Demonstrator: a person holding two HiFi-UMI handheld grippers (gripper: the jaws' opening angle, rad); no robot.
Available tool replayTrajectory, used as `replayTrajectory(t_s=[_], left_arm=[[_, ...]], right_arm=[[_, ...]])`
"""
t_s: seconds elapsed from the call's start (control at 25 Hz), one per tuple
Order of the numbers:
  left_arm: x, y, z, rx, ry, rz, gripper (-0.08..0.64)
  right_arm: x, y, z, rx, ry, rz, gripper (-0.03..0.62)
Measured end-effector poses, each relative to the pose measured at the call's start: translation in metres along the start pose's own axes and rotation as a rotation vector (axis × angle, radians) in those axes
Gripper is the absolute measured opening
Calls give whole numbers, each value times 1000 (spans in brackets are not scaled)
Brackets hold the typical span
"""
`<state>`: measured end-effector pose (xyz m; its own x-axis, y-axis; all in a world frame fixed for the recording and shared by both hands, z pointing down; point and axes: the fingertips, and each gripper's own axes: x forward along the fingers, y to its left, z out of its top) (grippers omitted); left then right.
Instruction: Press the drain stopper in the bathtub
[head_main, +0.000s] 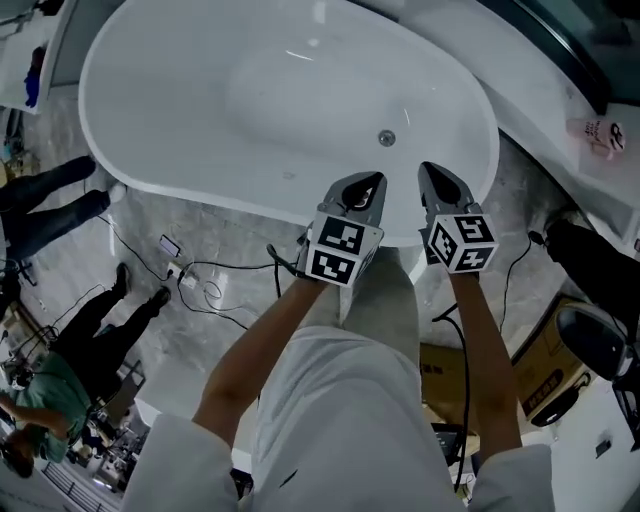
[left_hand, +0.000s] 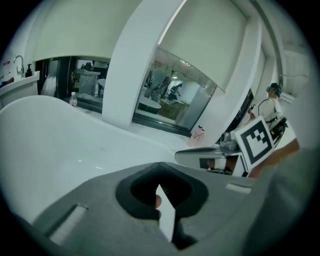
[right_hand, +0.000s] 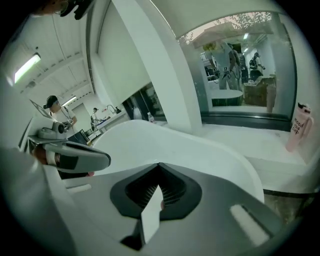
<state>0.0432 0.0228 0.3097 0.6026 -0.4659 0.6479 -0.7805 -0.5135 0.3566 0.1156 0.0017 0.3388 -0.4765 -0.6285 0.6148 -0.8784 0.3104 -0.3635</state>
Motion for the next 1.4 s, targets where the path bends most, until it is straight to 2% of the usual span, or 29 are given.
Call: replayTrajectory(t_s=[0.4,0.64,0.8,1.04,1.2,1.4], left_arm=[[-73,-40,66,27,-100,-1,-2],[-122,-67,95,72,-151,-27,0],[-154,-77,116,63,-159,-41,-2],[-211,-106,151,107,-230,-74,0],[-235,-127,169,138,-269,-92,-2],[-246,-137,172,158,-277,-101,0]], right_arm=[[-77,54,84,-38,-146,50,3],[-126,100,113,-105,-150,129,2],[-145,135,136,-162,-148,170,2],[-193,178,163,-148,-172,160,2],[-222,183,179,-91,-199,161,2],[-239,183,179,-78,-207,166,2]])
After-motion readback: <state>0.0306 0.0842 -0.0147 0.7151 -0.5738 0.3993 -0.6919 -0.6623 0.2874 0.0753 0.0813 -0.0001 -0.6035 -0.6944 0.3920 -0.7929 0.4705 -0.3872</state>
